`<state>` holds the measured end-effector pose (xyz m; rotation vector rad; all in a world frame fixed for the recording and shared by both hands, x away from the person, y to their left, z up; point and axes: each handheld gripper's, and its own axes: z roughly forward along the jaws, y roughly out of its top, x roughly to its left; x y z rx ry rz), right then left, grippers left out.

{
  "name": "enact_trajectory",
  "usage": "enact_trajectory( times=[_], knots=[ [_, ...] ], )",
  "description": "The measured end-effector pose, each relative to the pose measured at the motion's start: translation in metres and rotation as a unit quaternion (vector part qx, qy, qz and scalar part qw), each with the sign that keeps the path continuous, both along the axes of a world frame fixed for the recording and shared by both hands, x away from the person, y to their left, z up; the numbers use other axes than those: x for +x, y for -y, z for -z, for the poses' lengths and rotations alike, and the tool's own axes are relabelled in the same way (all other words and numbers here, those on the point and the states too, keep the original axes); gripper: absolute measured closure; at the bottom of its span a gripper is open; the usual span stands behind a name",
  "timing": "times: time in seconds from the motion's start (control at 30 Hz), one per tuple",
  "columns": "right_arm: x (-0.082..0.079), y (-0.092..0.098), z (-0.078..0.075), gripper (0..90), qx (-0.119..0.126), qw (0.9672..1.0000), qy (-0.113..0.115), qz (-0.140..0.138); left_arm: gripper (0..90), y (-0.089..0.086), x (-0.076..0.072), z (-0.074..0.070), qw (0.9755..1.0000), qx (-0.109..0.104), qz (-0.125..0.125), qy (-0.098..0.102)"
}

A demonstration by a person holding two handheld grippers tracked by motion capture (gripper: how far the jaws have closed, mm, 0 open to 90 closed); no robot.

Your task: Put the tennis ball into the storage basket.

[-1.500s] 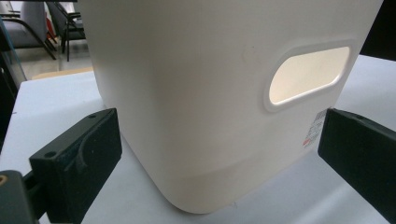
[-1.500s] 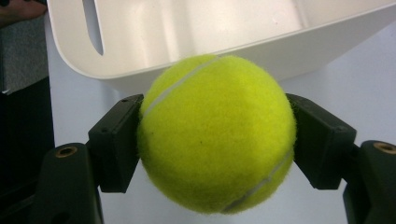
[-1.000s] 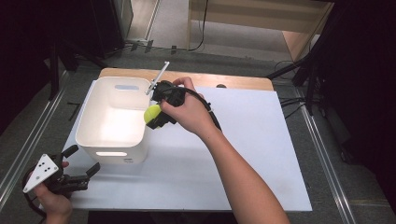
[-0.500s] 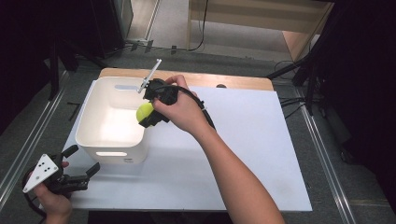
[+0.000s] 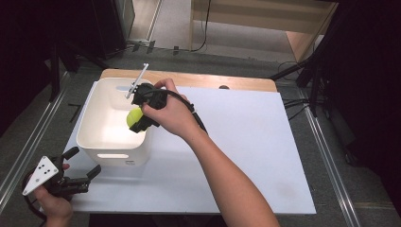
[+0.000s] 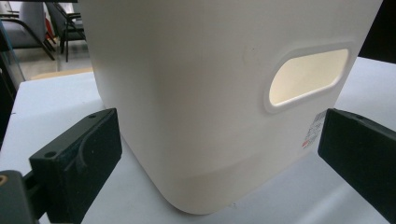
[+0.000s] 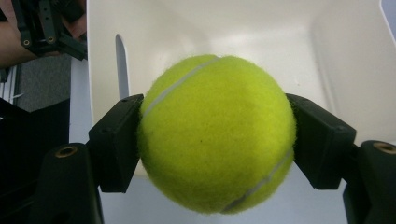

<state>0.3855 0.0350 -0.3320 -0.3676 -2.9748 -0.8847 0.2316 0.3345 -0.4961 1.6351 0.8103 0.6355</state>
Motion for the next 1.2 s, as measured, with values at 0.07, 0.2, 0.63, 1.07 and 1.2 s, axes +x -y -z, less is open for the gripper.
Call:
enact_trajectory(
  times=[0.07,0.2,0.63,1.07,1.2],
  knots=[
    [-0.001,-0.004,0.002,24.2,0.001,1.0,0.0,-0.002,0.0,0.0,0.0,0.0,1.0,0.0,0.0,0.0],
    [-0.004,-0.011,0.006,24.2,-0.005,1.0,0.0,-0.008,0.0,0.0,0.0,0.0,1.0,0.0,0.0,0.0],
    [-0.001,-0.023,0.022,24.2,-0.029,0.9995,0.006,-0.012,0.0,0.0,0.0,0.0,1.0,-0.001,-0.001,-0.001],
    [0.001,-0.029,0.041,21.5,-0.058,0.9983,0.002,-0.007,0.0,0.0,0.0,0.0,1.0,-0.002,0.0,0.0],
    [0.001,-0.026,0.044,17.9,-0.065,0.9978,0.007,-0.011,0.0,0.0,0.001,0.0,1.0,-0.002,0.0,0.0]
  ],
)
